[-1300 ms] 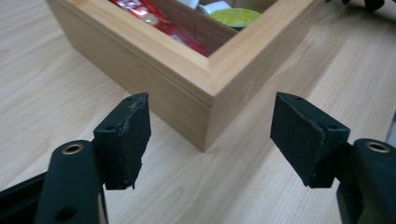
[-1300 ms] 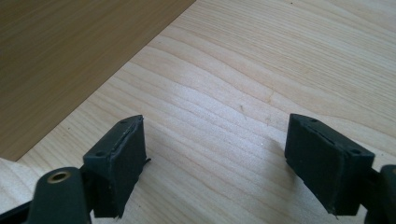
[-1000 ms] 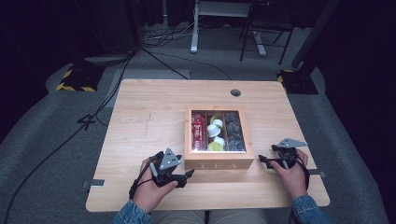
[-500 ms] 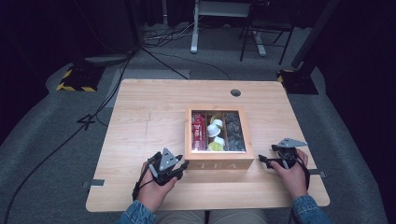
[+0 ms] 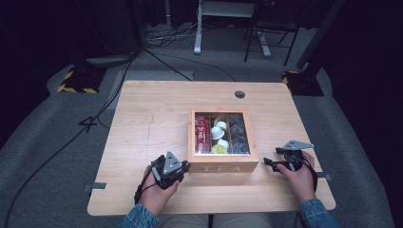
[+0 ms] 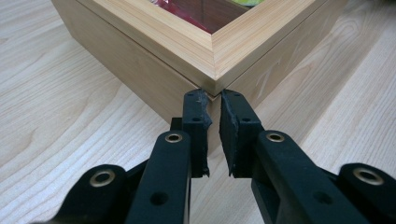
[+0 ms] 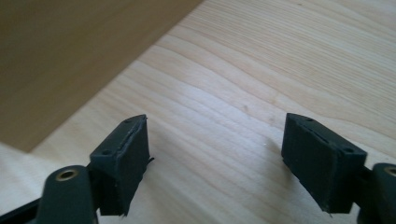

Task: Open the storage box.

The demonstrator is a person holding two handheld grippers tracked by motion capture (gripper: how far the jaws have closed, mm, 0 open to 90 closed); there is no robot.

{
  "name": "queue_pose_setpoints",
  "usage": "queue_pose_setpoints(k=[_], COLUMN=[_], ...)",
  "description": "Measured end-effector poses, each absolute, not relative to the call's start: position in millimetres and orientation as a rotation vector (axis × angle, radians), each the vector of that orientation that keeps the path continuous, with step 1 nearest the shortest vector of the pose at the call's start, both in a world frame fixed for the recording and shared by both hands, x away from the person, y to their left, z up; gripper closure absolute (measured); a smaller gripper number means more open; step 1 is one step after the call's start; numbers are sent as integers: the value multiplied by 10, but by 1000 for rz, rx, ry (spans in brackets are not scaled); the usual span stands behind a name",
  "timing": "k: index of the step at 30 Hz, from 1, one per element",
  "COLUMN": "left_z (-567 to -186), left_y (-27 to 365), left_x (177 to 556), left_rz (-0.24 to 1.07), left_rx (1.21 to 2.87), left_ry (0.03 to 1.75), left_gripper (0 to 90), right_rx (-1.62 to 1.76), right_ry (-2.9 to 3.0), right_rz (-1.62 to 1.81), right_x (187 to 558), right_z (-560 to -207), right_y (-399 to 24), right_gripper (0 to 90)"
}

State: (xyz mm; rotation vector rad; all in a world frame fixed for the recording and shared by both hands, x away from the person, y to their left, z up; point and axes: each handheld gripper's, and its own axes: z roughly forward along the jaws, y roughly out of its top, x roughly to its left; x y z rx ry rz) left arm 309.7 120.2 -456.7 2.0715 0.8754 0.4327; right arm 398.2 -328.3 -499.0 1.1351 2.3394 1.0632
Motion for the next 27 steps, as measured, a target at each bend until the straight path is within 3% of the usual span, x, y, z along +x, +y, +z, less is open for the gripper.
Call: queue_pose_setpoints(k=[7,10,15,20,27], left_z=[-4540,-4520,-4503,-4494,-4484], left_y=[1197,1193,1192,1191,1187], left_x=[3102,3106,3121,3129,3122], left_rz=[437,437,430,417,435], left_rx=[2074,2073,2076,2074,2076], left_ry=[870,869,870,877,874], left_gripper=[812,811,808,803,795], right_rx=[1021,982,853,871,854], right_ry=[2353,2382,2439,2434,2404], right_rz=[1106,1165,1170,1196,1218], right_x=[3728,3610,3526,3543,3553], right_z=[-4535,-4409,-4379,-4455,-4440], right_y=[-3297,-3225,-2991,-2816,-2760], right_gripper=[265,342,371,343,361])
